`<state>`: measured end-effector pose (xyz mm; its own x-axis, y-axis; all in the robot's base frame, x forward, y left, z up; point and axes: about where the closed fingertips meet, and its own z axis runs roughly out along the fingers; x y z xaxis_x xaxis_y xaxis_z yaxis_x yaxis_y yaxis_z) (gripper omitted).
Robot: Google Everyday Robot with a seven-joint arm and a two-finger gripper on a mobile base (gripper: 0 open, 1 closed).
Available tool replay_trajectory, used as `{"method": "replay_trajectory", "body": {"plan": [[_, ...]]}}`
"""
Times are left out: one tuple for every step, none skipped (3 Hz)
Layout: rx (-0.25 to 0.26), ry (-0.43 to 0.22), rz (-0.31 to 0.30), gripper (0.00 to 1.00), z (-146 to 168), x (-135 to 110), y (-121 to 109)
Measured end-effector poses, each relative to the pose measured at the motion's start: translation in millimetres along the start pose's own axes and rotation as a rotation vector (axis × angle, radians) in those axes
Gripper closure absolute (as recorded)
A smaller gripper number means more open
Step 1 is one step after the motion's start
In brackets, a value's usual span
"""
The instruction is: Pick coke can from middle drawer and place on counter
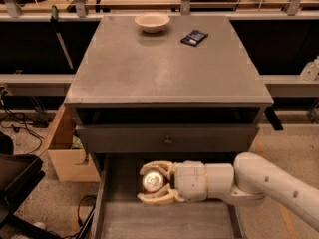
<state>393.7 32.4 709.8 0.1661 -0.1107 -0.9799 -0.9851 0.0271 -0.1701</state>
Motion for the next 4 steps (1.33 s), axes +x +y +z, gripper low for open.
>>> {"method": "replay_trajectory", "body": {"plan": [[0.035, -0.013, -0.009, 1.00, -8.5, -73.8, -21.2], [0.121, -0.048, -0.010, 1.00, -14.0, -127.5, -49.3], [0.120, -0.048, -0.010, 1.00, -14.0, -127.5, -49.3], [0.111, -0.044, -0.028, 1.00, -9.9, -143.8, -64.7]]}}
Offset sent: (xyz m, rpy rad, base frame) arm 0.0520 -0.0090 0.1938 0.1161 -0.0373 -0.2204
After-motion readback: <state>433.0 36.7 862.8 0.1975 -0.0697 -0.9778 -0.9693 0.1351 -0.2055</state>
